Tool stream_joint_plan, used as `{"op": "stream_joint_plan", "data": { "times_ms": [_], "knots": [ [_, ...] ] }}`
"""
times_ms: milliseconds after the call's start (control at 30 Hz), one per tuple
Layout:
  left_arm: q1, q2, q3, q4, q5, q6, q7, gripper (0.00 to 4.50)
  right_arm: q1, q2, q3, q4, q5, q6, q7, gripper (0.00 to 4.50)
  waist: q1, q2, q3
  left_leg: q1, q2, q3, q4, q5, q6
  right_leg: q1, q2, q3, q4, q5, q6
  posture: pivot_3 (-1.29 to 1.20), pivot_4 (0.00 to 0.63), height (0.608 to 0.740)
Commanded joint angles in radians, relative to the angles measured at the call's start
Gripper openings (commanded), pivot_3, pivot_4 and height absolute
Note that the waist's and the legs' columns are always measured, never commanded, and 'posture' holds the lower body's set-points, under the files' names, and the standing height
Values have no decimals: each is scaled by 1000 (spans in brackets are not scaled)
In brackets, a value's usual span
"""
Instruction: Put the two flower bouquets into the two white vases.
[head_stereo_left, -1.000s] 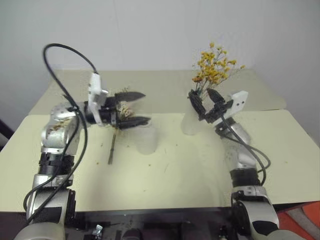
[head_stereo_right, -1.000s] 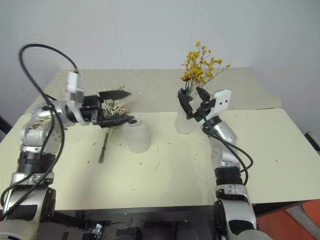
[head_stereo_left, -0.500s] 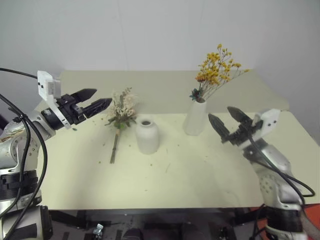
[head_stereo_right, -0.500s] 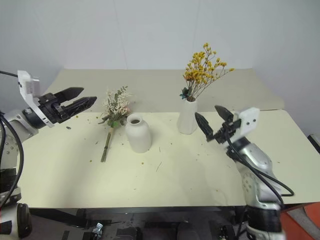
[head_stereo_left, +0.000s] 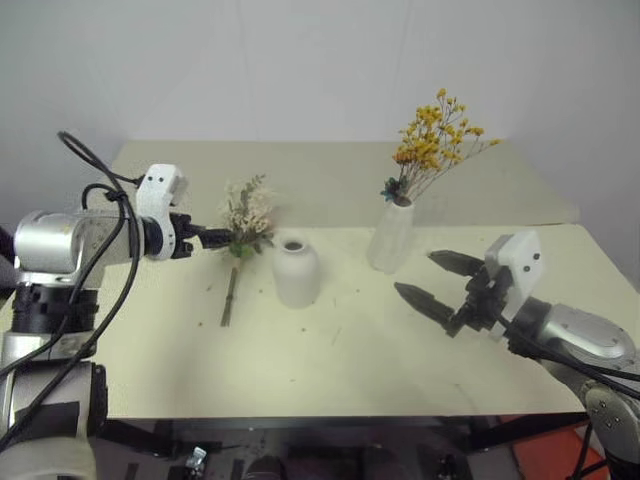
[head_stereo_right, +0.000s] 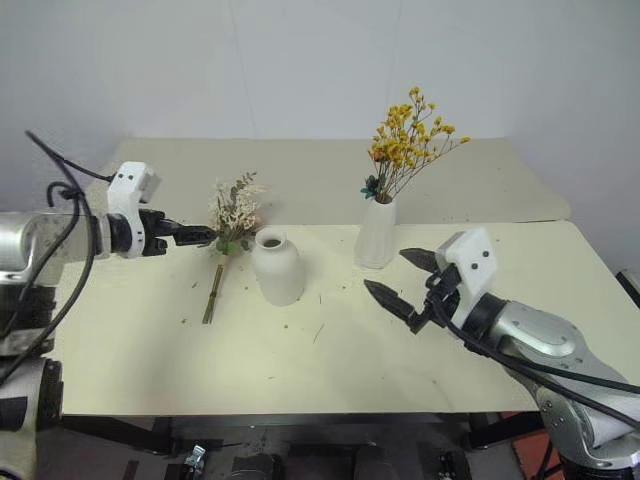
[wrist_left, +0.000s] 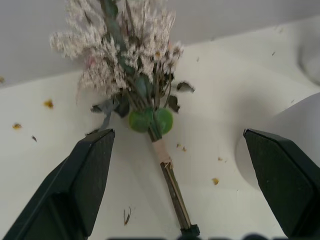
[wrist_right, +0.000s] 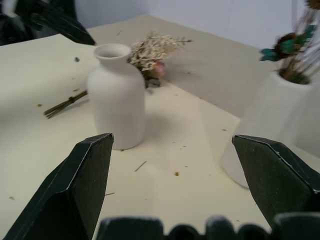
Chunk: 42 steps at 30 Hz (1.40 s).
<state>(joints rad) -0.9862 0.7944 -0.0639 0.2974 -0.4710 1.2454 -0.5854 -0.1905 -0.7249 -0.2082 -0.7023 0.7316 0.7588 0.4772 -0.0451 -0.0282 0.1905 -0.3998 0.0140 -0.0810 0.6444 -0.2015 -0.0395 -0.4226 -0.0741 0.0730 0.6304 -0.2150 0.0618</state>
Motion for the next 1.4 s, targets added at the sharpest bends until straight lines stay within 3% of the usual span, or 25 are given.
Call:
{"op": "stream_joint_plan", "data": {
  "times_ms": [33,367,767,867,1267,1400],
  "knots": [
    [-105,-19,-134,106,86,3,-58,4500,-29,-27,-17,-17,13,36,-14,4484,2,0,0,0,0,0,0,0,0,0,0,0,0,0,0,0,150,740],
    [-205,-122,-226,365,222,-29,-98,4500,-99,-3,-18,-52,55,122,-95,4484,0,0,0,-3,0,0,0,0,0,-2,0,0,0,0,0,0,150,740],
    [-334,-298,-192,759,348,-226,-122,4500,-98,50,14,-83,64,163,-201,4484,7,-2,1,-5,-2,0,1,0,0,-2,-2,-1,-1,0,0,0,150,740],
    [-345,-321,-194,810,390,-266,-125,3932,-85,50,6,-96,69,168,-217,4500,5,-2,1,-4,-2,0,1,0,0,-2,-2,-1,0,0,0,0,150,740],
    [-385,-372,-84,928,447,-353,-20,143,-103,27,-22,-85,135,184,-221,4500,8,-2,1,-4,-2,0,1,0,0,-1,-2,-1,0,0,1,0,150,740],
    [-388,-364,-19,926,430,-364,41,141,-84,29,-19,-107,149,185,-230,4500,7,-2,1,-4,-2,0,1,0,0,-1,-2,-1,0,0,1,0,150,740]
  ]
}}
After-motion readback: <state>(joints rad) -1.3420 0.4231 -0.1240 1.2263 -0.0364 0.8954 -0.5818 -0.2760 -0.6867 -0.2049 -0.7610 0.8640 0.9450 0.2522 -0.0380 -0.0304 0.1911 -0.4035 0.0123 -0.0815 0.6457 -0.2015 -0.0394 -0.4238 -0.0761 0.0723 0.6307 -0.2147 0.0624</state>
